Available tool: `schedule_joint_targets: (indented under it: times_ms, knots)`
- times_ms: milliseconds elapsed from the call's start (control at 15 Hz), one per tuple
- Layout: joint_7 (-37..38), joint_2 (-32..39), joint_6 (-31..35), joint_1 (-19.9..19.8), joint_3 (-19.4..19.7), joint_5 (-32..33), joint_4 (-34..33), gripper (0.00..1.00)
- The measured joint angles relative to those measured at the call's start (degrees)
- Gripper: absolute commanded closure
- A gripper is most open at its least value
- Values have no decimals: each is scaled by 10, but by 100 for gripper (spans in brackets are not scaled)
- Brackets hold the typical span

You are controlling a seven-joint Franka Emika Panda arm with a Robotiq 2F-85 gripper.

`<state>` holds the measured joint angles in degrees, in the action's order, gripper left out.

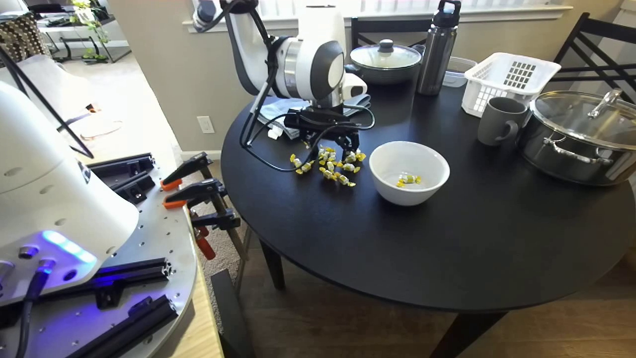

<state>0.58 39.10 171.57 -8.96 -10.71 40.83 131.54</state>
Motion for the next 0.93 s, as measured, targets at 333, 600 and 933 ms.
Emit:
schedule_joint_targets:
  times_ms: [333,600,933]
  knots:
    - [-113,0,-1,0,-17,-112,-1,79]
    - [-168,-2,-6,0,-30,-162,-1,99]
    - [-192,-11,-13,0,-36,-188,-1,98]
